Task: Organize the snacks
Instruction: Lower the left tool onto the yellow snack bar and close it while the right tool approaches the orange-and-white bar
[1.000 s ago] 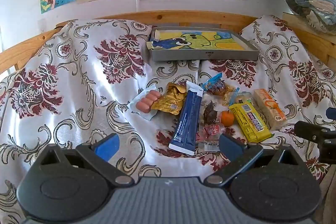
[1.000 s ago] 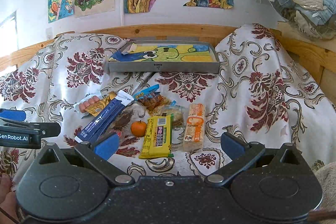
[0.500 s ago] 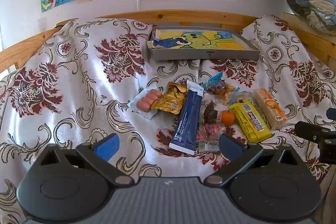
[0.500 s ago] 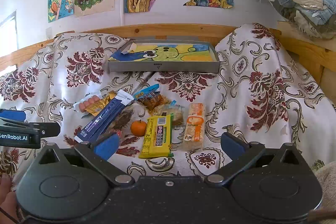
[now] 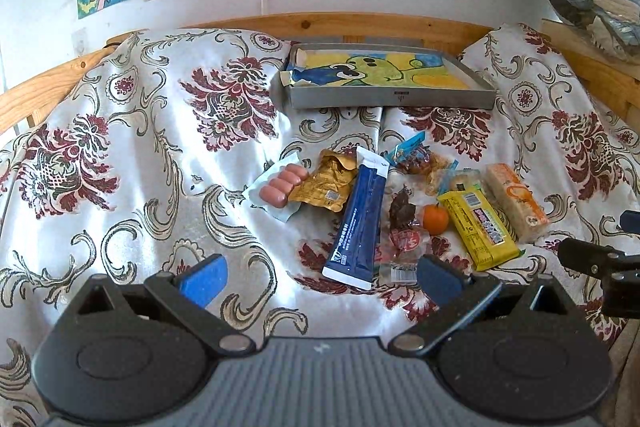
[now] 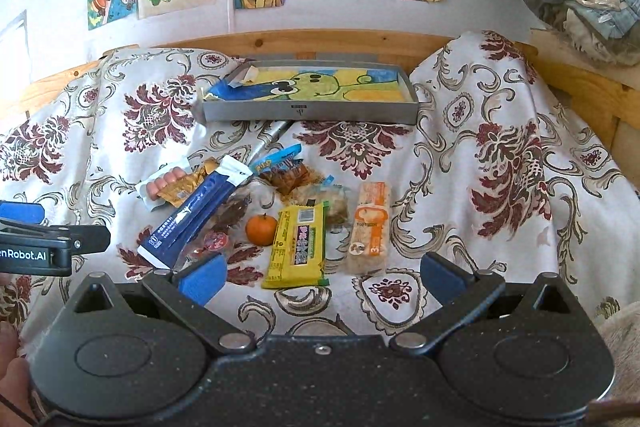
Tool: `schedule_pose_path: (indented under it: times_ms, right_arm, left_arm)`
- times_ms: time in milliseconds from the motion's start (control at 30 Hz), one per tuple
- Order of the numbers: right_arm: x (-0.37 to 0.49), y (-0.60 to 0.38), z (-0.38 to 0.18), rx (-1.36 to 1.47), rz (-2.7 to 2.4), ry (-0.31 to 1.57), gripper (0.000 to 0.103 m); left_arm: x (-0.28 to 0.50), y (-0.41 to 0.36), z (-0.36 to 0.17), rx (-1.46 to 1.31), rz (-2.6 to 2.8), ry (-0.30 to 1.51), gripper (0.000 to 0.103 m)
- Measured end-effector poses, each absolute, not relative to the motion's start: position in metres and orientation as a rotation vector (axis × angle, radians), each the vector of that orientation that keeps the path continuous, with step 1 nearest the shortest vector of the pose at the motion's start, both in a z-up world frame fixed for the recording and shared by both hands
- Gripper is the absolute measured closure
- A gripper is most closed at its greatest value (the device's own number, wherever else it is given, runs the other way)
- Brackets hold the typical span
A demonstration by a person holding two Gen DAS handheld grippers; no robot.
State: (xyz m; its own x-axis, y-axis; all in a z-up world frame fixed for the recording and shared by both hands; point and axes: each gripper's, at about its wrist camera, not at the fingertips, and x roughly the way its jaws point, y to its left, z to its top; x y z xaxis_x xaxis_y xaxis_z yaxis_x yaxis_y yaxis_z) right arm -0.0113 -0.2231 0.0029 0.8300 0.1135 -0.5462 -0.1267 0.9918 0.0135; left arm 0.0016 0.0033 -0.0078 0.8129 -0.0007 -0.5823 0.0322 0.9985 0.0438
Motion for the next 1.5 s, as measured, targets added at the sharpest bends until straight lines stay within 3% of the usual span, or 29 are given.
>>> schedule_pose_path:
  times_ms: [767, 1100, 1500]
  right_arm:
    - [0.044, -0.232, -0.003, 0.001, 0.193, 0.749, 0.001]
    - [0.090, -0.247, -0.011, -0.003, 0.206, 0.805, 0.001]
    - [0.142, -0.266, -0.016, -0.097, 0.238, 0.667, 0.001]
  left_arm:
    - [0.027, -0.001, -0.001, 0.099, 0.104, 0.609, 0.001]
    - [0.054, -0.009, 0.004, 0.083, 0.143, 0.684, 0.000]
    - [0.069, -0.046, -0.019, 0.095, -0.059, 0.754, 0.001]
